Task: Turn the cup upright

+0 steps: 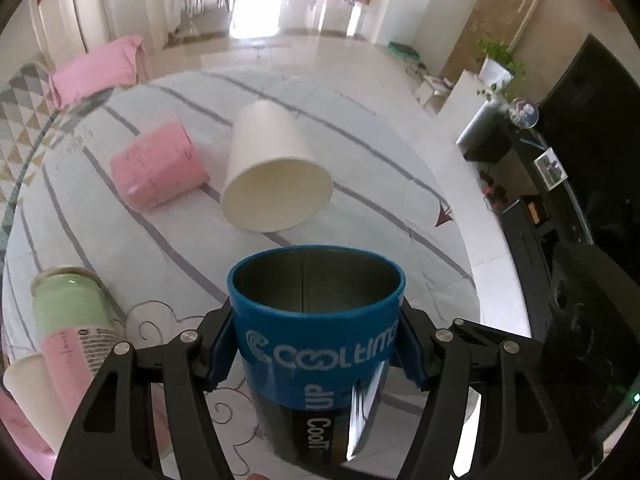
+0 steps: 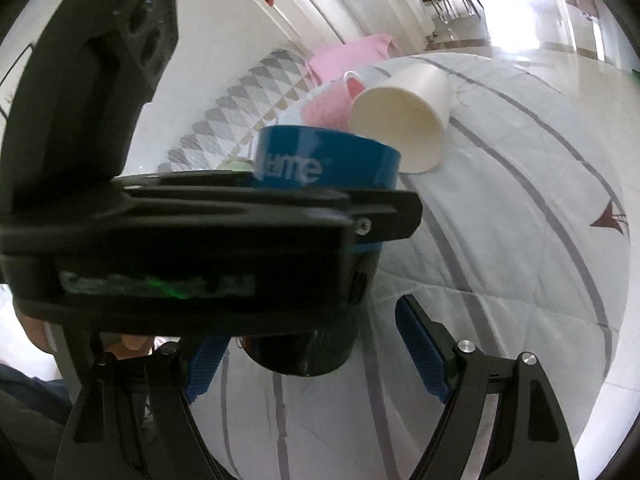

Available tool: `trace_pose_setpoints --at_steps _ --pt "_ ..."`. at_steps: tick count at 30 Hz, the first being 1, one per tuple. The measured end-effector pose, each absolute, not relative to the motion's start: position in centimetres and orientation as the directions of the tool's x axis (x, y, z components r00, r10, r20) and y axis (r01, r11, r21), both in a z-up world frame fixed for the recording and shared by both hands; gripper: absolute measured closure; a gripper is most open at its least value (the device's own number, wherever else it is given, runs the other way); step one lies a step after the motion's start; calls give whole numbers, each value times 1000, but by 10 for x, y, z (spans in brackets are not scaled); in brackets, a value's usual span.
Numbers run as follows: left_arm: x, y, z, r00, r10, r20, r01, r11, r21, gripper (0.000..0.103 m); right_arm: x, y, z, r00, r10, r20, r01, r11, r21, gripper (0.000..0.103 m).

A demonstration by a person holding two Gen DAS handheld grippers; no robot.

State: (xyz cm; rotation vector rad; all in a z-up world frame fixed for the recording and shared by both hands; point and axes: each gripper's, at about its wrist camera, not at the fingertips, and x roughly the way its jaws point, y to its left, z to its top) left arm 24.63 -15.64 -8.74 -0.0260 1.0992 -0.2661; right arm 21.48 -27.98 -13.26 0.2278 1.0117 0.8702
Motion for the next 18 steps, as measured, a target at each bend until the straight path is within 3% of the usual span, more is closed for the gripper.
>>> trace_pose_setpoints --at_steps 4,14,18 --pt "237 -154 -79 482 -204 -852 201 972 -119 35 204 -269 -130 281 702 -654 -586 666 462 37" --pt "225 -132 -74 539 -164 -826 165 982 -87 35 204 -250 -128 378 650 -659 -641 698 320 39" --pt "223 -129 -77 544 -162 -823 167 982 -83 35 207 -247 -131 385 651 -654 -630 703 329 39"
